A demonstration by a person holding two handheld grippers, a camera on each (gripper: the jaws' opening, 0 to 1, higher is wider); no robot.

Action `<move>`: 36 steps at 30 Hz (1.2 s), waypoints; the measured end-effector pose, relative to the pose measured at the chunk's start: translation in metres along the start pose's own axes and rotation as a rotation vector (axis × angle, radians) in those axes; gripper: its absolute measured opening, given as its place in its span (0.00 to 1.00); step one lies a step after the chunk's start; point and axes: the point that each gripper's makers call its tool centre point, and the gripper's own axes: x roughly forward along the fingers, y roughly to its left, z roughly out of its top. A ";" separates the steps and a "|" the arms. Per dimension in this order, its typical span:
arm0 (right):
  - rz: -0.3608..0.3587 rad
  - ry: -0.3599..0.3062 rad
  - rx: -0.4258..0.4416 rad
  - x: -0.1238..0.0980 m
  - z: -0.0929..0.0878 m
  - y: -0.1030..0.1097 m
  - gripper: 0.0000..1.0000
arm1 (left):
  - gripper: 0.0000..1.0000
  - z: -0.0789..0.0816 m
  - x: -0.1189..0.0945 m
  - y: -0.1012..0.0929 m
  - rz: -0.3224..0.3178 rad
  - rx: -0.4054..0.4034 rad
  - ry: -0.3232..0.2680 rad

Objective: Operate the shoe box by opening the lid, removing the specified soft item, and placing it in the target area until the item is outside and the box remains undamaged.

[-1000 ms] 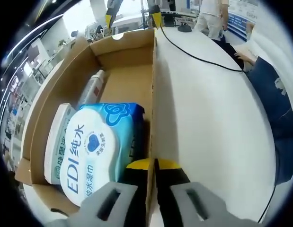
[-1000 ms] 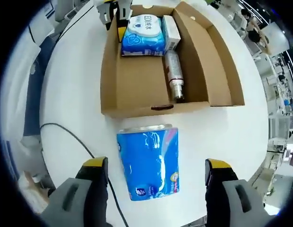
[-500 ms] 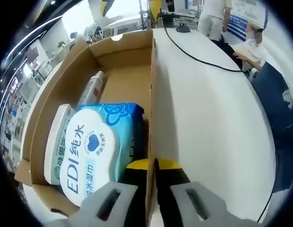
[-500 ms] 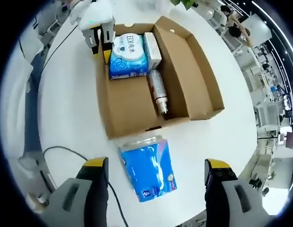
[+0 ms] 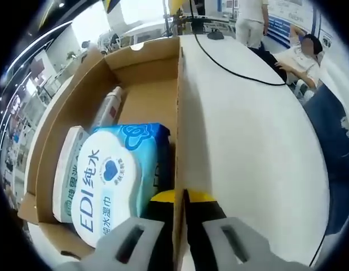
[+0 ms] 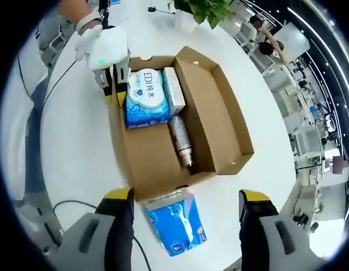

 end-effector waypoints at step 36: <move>-0.013 -0.121 -0.136 0.084 0.051 -0.003 0.45 | 0.01 -0.001 0.000 0.001 -0.001 0.001 -0.006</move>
